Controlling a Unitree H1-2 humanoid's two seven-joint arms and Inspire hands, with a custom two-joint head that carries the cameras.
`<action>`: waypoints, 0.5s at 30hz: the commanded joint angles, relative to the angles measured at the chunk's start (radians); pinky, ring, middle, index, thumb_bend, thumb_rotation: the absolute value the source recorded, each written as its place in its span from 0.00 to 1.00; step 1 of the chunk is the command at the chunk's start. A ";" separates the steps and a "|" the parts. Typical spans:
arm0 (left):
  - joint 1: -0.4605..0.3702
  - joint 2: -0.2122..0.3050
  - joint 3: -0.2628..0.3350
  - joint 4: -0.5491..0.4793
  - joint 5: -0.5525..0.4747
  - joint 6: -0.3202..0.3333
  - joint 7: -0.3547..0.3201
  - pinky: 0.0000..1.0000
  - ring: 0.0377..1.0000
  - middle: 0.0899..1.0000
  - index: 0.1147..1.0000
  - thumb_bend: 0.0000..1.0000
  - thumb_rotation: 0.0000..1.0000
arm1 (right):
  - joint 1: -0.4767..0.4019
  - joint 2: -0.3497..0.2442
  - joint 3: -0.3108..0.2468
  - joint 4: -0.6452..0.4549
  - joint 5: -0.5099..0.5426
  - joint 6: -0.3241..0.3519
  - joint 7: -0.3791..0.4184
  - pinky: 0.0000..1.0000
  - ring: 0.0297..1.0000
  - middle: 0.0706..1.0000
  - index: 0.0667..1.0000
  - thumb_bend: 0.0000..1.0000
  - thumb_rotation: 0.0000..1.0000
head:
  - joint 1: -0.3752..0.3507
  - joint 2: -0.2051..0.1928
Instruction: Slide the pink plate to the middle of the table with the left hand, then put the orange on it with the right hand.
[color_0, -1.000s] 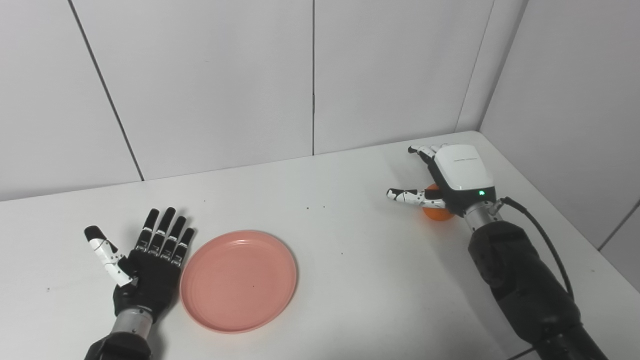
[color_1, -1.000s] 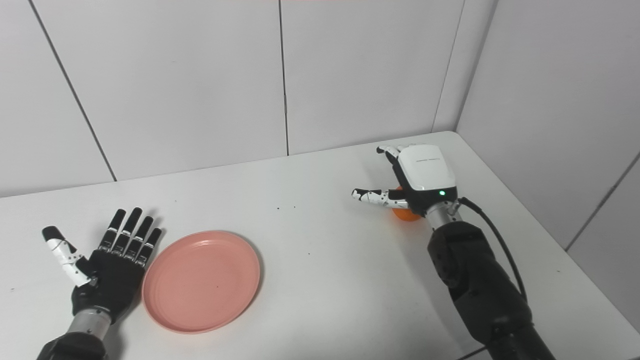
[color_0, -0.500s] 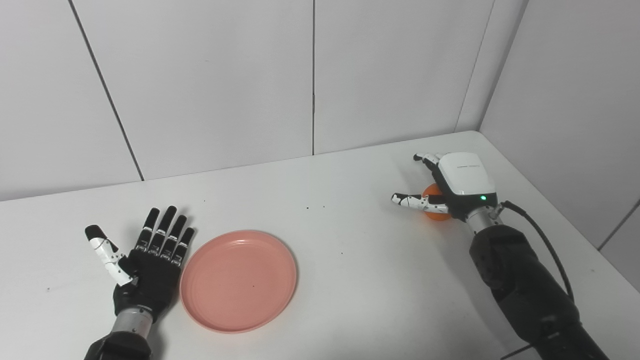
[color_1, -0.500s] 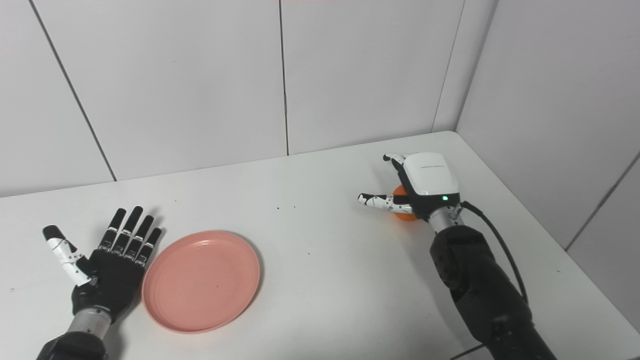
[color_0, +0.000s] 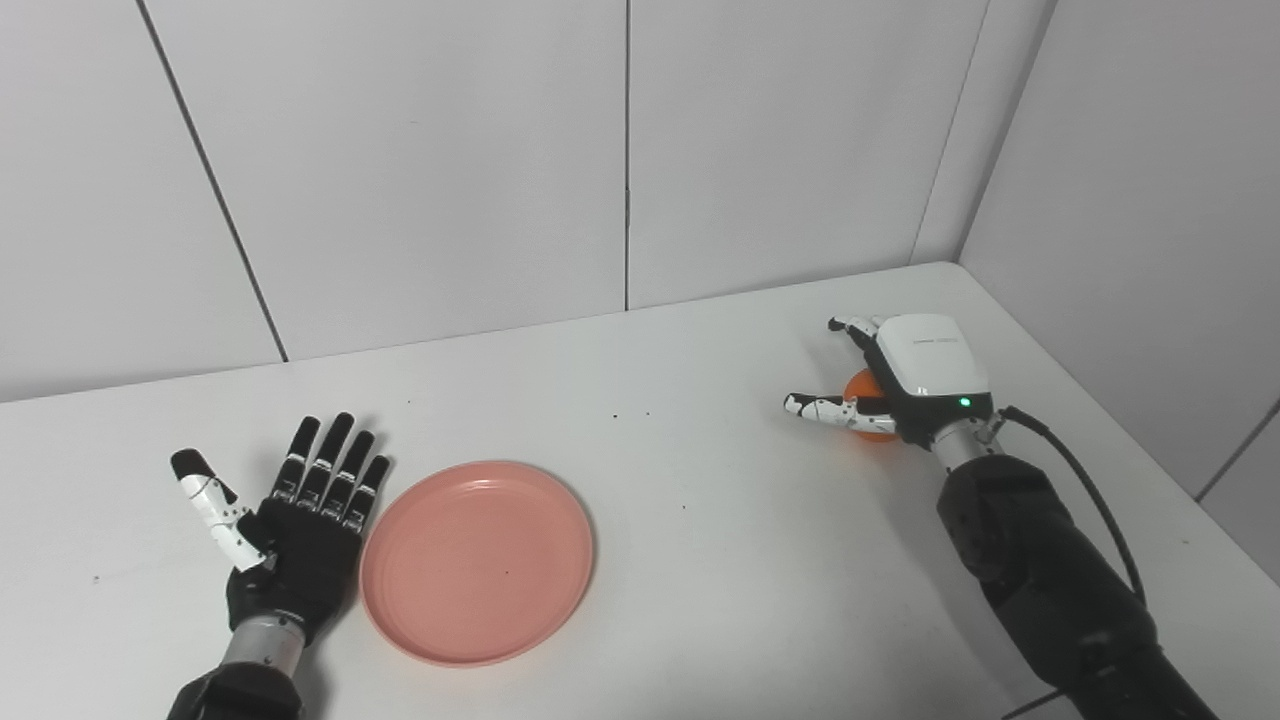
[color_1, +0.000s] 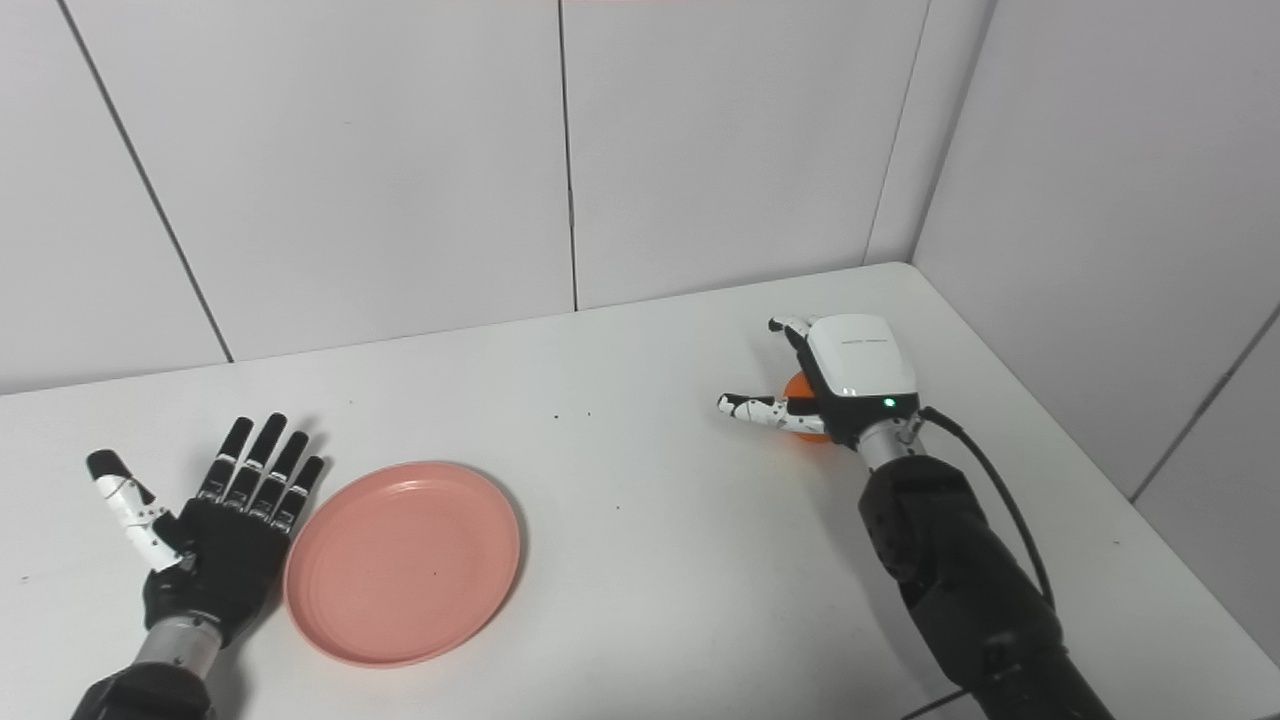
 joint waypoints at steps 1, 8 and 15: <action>0.051 0.009 -0.003 0.048 0.028 0.065 0.078 1.00 0.96 0.92 0.97 0.82 0.97 | -0.036 -0.030 -0.005 -0.002 0.006 0.023 -0.023 0.80 0.78 0.77 0.77 0.85 1.00 | 0.002 0.001; 0.057 0.012 -0.009 0.046 0.023 0.065 0.076 1.00 0.96 0.91 0.99 0.82 0.97 | -0.036 -0.030 0.002 0.014 0.022 0.024 -0.026 0.80 0.79 0.77 0.76 0.85 1.00 | 0.001 0.003; 0.061 0.011 -0.011 0.046 0.021 0.065 0.079 1.00 0.96 0.91 0.99 0.81 0.97 | -0.041 -0.040 0.018 0.028 0.015 0.027 -0.020 0.81 0.79 0.77 0.77 0.84 1.00 | 0.003 0.004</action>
